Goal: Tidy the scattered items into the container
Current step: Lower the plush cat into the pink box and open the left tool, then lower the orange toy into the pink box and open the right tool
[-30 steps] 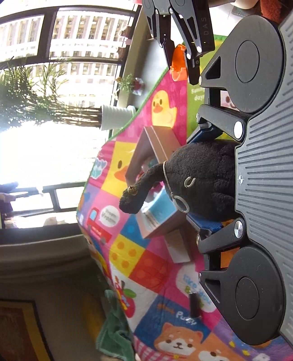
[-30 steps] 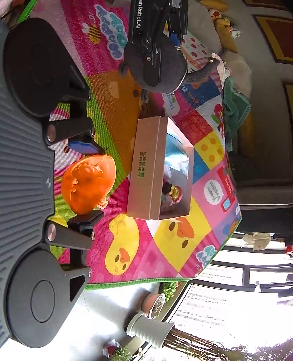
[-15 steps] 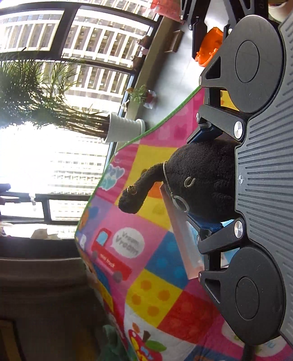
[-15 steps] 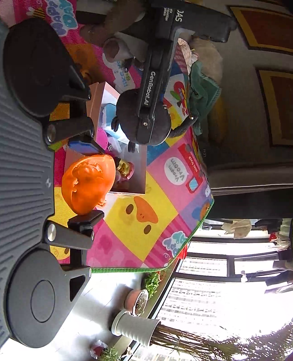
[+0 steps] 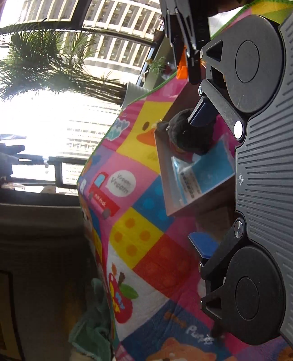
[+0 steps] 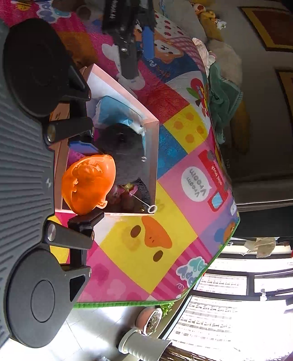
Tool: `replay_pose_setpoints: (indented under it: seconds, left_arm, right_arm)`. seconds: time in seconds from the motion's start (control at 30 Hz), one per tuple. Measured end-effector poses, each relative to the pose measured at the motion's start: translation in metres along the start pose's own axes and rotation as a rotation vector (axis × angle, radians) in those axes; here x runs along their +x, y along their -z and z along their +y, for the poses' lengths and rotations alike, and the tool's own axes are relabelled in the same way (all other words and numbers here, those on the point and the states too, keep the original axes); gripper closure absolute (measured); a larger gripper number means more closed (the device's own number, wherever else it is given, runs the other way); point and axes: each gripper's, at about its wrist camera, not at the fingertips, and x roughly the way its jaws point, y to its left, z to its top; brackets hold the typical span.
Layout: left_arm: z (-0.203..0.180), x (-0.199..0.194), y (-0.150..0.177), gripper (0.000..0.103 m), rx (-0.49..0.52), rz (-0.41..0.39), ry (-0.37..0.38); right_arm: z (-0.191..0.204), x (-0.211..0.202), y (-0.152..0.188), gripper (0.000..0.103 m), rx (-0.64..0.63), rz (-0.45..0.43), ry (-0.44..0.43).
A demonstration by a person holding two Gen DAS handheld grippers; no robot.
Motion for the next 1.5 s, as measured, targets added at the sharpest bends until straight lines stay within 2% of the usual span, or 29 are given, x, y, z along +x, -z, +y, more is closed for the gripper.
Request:
replay_pose_setpoints:
  seconds: [0.07,0.17,0.2,0.27,0.37,0.43,0.5,0.57,0.63,0.8,1.07,1.27,1.4,1.47,1.5]
  left_arm:
    - [0.010,-0.006,0.016,0.000,-0.041,0.030,-0.012]
    - [0.020,-0.008,0.035,0.000,-0.118,0.078,0.034]
    - [0.021,-0.007,0.041,0.000,-0.127,0.090,0.045]
    - [0.021,-0.006,0.050,0.000,-0.127,0.106,0.063]
    - [0.022,-0.001,0.063,0.000,-0.132,0.132,0.094]
    - [0.023,0.002,0.064,0.000,-0.148,0.145,0.105]
    - [0.025,0.002,0.065,0.000,-0.161,0.144,0.104]
    - [0.026,0.002,0.066,0.000,-0.167,0.155,0.106]
    - [0.025,0.001,0.067,0.000,-0.163,0.153,0.104]
    - [0.024,0.001,0.067,0.000,-0.149,0.154,0.101]
    - [0.029,0.005,0.067,0.000,-0.186,0.171,0.112]
    - [0.027,0.005,0.067,0.000,-0.172,0.175,0.102]
    - [0.029,0.005,0.066,0.000,-0.174,0.184,0.109]
    - [0.031,0.002,0.065,0.000,-0.144,0.195,0.078]
    - [0.033,-0.002,0.064,0.000,-0.111,0.187,0.037]
  right_arm:
    - [0.009,0.013,-0.007,0.051,-0.006,0.021,-0.005]
    - [0.020,0.034,-0.013,0.050,-0.035,0.076,0.055]
    - [0.021,0.039,-0.014,0.041,-0.039,0.089,0.072]
    - [0.020,0.038,-0.015,0.032,-0.032,0.086,0.081]
    - [0.020,0.024,-0.020,0.032,-0.029,0.046,0.092]
    - [0.024,0.018,-0.027,0.034,-0.037,0.022,0.100]
    - [0.030,0.021,-0.034,0.047,-0.043,0.016,0.097]
    - [0.036,0.031,-0.040,0.054,-0.032,0.005,0.094]
    - [0.039,0.049,-0.044,0.057,-0.003,-0.004,0.099]
    - [0.034,0.084,-0.047,0.057,0.139,0.062,0.012]
    - [0.020,0.064,-0.038,0.056,0.238,0.115,-0.086]
    - [0.025,0.081,-0.036,0.054,0.195,0.096,-0.056]
    - [0.038,0.086,-0.045,0.053,0.147,0.119,-0.006]
    - [0.044,0.080,-0.050,0.053,0.116,0.125,0.024]
    - [0.047,0.074,-0.054,0.053,0.098,0.120,0.037]
